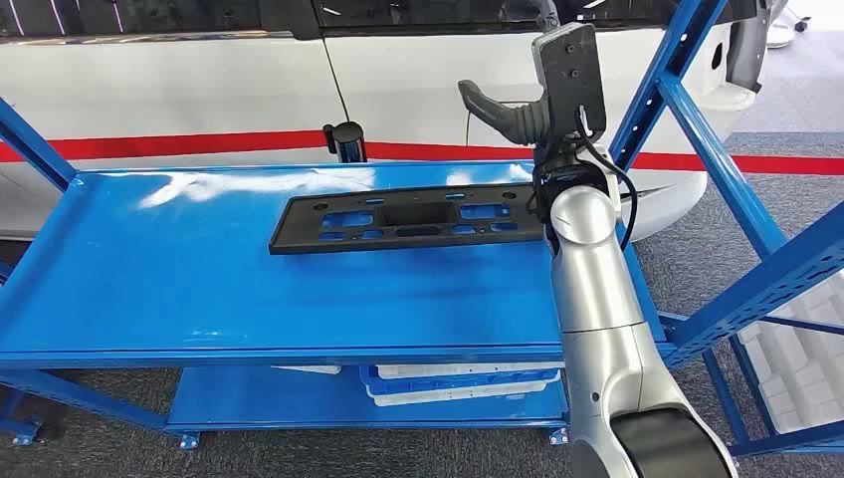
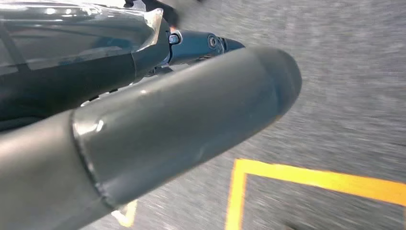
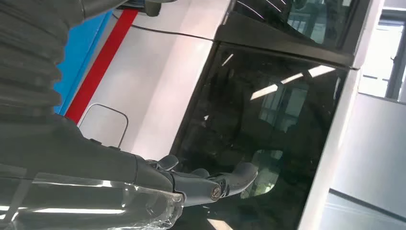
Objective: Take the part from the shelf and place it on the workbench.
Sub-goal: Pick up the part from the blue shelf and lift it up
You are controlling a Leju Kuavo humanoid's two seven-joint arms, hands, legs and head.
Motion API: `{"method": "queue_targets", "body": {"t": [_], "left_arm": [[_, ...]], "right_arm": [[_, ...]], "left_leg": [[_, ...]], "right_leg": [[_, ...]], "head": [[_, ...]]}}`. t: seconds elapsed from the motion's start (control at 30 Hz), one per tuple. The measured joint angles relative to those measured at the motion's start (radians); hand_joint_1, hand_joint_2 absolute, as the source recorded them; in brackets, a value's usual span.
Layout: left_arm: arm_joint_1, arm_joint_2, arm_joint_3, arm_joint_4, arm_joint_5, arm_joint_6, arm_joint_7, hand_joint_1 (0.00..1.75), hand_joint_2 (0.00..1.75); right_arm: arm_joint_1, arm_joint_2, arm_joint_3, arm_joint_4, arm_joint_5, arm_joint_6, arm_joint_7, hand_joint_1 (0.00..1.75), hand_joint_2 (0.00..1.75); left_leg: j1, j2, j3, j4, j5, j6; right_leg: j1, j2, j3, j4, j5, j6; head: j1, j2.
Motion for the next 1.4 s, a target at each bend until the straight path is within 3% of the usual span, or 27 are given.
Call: {"method": "queue_targets", "body": {"t": [0.23, 0.4, 0.6, 0.9, 1.07, 1.27, 1.4], "left_arm": [[0.012, -0.002, -0.046, 0.004, -0.045, -0.013, 0.134, 0.0, 0.0], [0.013, -0.014, -0.058, 0.004, -0.038, -0.007, 0.144, 0.0, 0.0], [0.015, -0.035, -0.049, 0.004, -0.005, 0.02, 0.137, 0.0, 0.0], [0.016, -0.05, -0.03, 0.004, -0.003, 0.029, 0.143, 0.0, 0.0], [0.016, -0.052, -0.019, 0.004, 0.005, 0.041, 0.135, 0.0, 0.0], [0.016, -0.052, -0.007, 0.004, -0.005, 0.043, 0.123, 0.0, 0.0], [0.016, -0.051, -0.007, 0.004, -0.013, 0.04, 0.12, 0.0, 0.0]], "right_arm": [[0.106, 0.007, 0.124, -0.021, 0.08, 0.03, -0.016, 0.0, 1.75], [0.185, 0.05, 0.292, 0.01, 0.144, 0.052, -0.031, 0.0, 1.75], [0.192, 0.117, 0.442, 0.155, 0.176, 0.049, -0.028, 0.0, 1.75], [0.164, 0.13, 0.579, 0.271, 0.162, -0.013, 0.001, 0.0, 1.75], [0.141, 0.13, 0.623, 0.315, 0.282, -0.136, 0.083, 0.0, 1.75], [0.079, 0.13, 0.668, 0.461, 0.556, -0.378, 0.287, 0.0, 1.75], [0.045, 0.13, 0.716, 0.543, 0.658, -0.426, 0.358, 0.0, 1.75]], "left_leg": [[0.0, 0.0, 0.001, 0.0, -0.001, 0.0], [0.001, 0.001, 0.0, 0.0, -0.001, -0.001], [0.001, 0.0, 0.0, 0.0, -0.001, -0.001], [0.0, 0.0, 0.002, 0.0, -0.001, -0.001], [0.0, 0.0, 0.002, 0.0, -0.001, -0.001], [0.0, 0.0, 0.003, 0.0, -0.001, -0.001], [0.0, 0.0, 0.004, 0.0, -0.001, -0.001]], "right_leg": [[0.0, 0.0, 0.0, 0.0, 0.0, 0.0], [0.0, 0.0, 0.0, 0.0, 0.0, 0.0], [0.0, 0.0, 0.001, 0.0, 0.0, 0.0], [0.0, 0.0, 0.002, 0.0, 0.0, 0.0], [0.0, 0.0, 0.002, -0.001, 0.0, 0.0], [-0.001, 0.0, 0.003, -0.001, 0.0, 0.0], [-0.001, 0.0, 0.004, -0.001, 0.0, 0.0]], "head": [[0.0, 0.0], [0.0, 0.0], [0.0, 0.0], [0.0, 0.0], [0.0, 0.0], [0.0, 0.0], [0.0, 0.0]]}}
